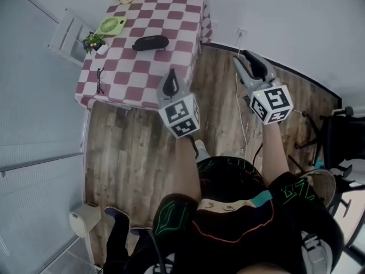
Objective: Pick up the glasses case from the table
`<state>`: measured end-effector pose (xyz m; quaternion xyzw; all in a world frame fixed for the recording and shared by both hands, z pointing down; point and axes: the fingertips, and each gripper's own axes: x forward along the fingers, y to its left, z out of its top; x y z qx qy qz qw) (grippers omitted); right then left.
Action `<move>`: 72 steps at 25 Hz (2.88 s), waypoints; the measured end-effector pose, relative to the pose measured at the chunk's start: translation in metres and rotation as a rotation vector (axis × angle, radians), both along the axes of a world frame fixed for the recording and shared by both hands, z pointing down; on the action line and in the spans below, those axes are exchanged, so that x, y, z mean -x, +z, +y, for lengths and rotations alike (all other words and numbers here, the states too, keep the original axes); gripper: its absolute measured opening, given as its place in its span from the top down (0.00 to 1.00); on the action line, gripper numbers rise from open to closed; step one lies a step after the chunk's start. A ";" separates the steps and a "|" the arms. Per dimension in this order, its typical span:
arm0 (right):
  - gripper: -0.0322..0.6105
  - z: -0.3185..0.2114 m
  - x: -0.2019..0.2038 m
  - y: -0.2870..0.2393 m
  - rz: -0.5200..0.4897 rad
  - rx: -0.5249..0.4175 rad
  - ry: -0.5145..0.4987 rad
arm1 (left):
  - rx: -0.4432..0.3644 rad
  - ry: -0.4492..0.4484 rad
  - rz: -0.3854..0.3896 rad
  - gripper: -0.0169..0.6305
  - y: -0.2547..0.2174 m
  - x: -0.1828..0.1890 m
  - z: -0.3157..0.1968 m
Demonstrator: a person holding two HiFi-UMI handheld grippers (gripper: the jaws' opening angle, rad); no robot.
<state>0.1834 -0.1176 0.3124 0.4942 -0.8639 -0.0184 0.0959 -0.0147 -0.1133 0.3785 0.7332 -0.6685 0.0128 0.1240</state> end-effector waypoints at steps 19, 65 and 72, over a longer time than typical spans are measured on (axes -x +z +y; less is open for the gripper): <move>0.53 -0.103 0.167 0.045 0.152 0.152 -0.450 | 0.022 -0.377 -0.050 0.96 0.009 0.129 -0.036; 0.39 -0.237 0.318 0.273 0.735 0.610 -1.022 | 0.299 -0.960 0.130 0.96 0.153 0.175 -0.073; 0.40 -0.234 0.319 0.272 0.795 0.624 -1.010 | 0.294 -0.985 0.129 0.96 0.152 0.197 -0.062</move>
